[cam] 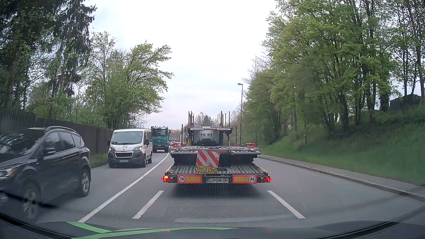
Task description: Follow the waypoints while adhering to traffic rules and regulations
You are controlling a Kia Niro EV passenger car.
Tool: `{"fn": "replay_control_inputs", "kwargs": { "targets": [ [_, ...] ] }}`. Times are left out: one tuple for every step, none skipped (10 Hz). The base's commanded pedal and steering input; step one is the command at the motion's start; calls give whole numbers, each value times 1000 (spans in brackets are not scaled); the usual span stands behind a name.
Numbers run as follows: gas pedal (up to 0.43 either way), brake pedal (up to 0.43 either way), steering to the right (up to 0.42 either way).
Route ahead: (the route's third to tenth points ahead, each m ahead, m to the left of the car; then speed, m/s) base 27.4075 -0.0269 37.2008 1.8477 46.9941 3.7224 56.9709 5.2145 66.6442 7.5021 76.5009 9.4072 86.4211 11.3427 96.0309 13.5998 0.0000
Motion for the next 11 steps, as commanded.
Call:
{"fn": "replay_control_inputs", "kwargs": {
  "targets": [
    [0, 305, -12],
    [0, 280, -11],
    [0, 226, -12],
    [0, 146, -12],
    [0, 55, -12],
    [0, 0, -13],
    [0, 0, -14],
    [0, 0, -15],
    [0, 0, -17],
    [0, 0, -17],
    [0, 0, -17]
  ]
}}
